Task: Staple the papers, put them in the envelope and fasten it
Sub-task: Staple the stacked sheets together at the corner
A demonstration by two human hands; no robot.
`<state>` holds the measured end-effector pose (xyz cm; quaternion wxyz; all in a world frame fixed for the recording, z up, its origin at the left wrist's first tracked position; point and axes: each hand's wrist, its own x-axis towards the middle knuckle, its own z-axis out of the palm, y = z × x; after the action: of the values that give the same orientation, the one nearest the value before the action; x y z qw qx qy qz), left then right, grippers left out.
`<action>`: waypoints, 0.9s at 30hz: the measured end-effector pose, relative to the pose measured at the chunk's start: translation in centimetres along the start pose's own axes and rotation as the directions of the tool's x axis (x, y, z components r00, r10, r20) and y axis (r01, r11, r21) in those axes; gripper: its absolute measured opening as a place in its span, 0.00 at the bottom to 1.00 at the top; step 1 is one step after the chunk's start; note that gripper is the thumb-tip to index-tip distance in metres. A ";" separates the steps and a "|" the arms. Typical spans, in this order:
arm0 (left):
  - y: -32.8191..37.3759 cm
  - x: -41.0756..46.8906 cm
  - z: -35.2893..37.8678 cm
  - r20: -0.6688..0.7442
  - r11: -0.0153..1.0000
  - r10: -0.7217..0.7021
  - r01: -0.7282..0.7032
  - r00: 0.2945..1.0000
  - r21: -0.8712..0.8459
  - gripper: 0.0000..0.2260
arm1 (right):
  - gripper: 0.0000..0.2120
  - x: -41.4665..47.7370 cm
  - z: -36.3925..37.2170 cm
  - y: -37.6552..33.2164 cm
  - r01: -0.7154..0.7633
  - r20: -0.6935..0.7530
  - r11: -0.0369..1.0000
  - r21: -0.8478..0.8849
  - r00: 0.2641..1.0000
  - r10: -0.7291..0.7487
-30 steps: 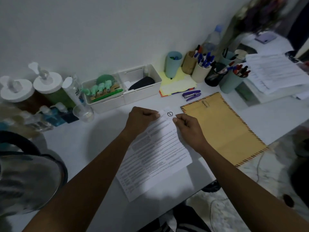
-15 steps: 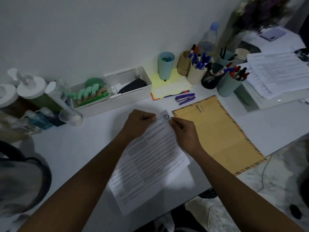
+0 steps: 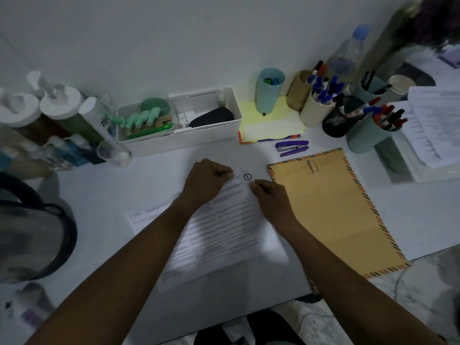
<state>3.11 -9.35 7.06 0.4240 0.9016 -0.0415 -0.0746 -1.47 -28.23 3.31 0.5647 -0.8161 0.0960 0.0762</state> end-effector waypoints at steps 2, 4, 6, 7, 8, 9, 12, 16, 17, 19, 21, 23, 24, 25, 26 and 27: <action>-0.2 0.6 0.5 0.022 0.999 -0.026 0.025 0.999 0.039 0.06 | 0.10 0.8 -0.8 0.9 -0.023 0.050 0.995 -0.097 0.998 0.028; -0.3 1.4 1.1 0.049 0.997 -0.053 0.050 0.997 0.064 0.05 | 0.09 1.9 -2.4 1.5 0.010 0.071 0.978 -0.206 0.997 0.005; -0.2 2.0 1.6 0.077 0.992 -0.072 0.064 0.994 0.105 0.06 | 0.12 3.9 -4.4 1.9 0.064 0.041 0.933 -0.354 0.998 -0.053; -0.1 2.3 1.9 0.085 0.990 -0.080 0.069 0.993 0.122 0.06 | 0.12 5.3 -5.6 2.2 0.103 0.020 0.898 -0.429 0.994 -0.105; -0.2 2.6 2.2 0.091 0.988 -0.090 0.078 0.992 0.130 0.07 | 0.13 6.8 -6.6 2.4 0.150 0.006 0.854 -0.497 0.985 -0.170; -0.2 2.9 2.4 0.094 0.987 -0.101 0.088 0.990 0.133 0.07 | 0.14 8.4 -7.5 2.5 0.197 -0.004 0.810 -0.553 0.971 -0.239; -0.5 3.4 3.3 0.087 0.979 -0.151 0.137 0.985 0.151 0.08 | 0.21 12.9 -9.7 2.9 0.259 0.039 0.650 -0.715 0.942 -0.333; -0.6 3.8 4.5 0.075 0.972 -0.197 0.185 0.978 0.146 0.08 | 0.31 16.3 -11.2 3.9 0.303 0.192 0.461 -0.834 0.943 -0.272; -0.5 3.8 4.8 0.072 0.972 -0.196 0.184 0.978 0.144 0.08 | 0.31 16.9 -11.4 4.3 0.314 0.211 0.458 -0.831 0.941 -0.264; -0.6 3.9 5.2 0.065 0.975 -0.180 0.169 0.982 0.147 0.07 | 0.29 17.6 -11.6 5.0 0.333 0.237 0.453 -0.827 0.937 -0.256; -0.7 3.8 5.5 0.062 0.977 -0.162 0.151 0.985 0.149 0.07 | 0.26 18.3 -11.6 5.4 0.353 0.258 0.438 -0.827 0.930 -0.262; -0.8 3.7 5.7 0.055 0.979 -0.156 0.147 0.986 0.139 0.07 | 0.22 18.8 -11.6 5.5 0.374 0.280 0.437 -0.818 0.922 -0.267; -0.8 3.7 5.7 0.052 0.980 -0.157 0.149 0.986 0.133 0.07 | 0.21 18.9 -11.7 5.4 0.387 0.292 0.449 -0.806 0.918 -0.267; -0.8 3.7 5.8 0.051 0.981 -0.158 0.151 0.986 0.125 0.07 | 0.20 19.0 -11.8 5.2 0.403 0.302 0.465 -0.788 0.912 -0.277; -0.9 3.7 5.8 0.053 0.981 -0.161 0.155 0.985 0.114 0.07 | 0.19 19.0 -11.9 5.1 0.420 0.307 0.493 -0.762 0.905 -0.296; -0.9 3.7 5.7 0.057 0.983 -0.162 0.156 0.985 0.100 0.07 | 0.18 18.8 -11.8 4.7 0.433 0.303 0.544 -0.719 0.899 -0.316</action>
<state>5.78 -13.61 2.37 0.3717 0.9183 0.0135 -0.1356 15.79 -42.26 -1.16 0.1688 -0.9713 -0.1617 0.0430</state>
